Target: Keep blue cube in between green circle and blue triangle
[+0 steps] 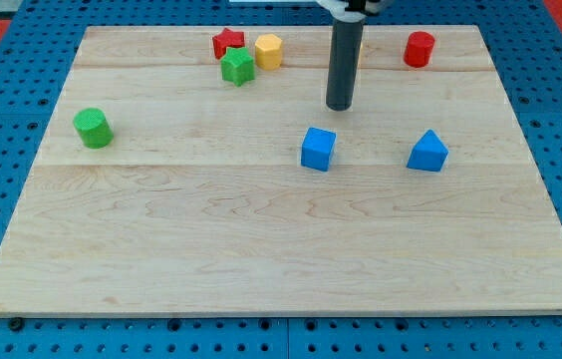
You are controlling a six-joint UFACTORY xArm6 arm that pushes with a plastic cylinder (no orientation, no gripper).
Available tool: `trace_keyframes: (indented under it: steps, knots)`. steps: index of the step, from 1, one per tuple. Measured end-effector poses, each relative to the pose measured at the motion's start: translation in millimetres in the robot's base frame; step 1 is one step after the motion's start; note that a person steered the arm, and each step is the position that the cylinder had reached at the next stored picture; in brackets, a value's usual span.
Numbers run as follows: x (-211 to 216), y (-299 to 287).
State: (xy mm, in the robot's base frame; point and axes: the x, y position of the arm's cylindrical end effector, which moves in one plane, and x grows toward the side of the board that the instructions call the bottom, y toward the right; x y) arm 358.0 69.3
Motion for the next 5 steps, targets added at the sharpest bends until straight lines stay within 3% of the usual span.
trace_keyframes:
  steps: [1,3,4,5]
  knots:
    - [15,0]
    - [84,14]
    - [83,-39]
    - [48,-54]
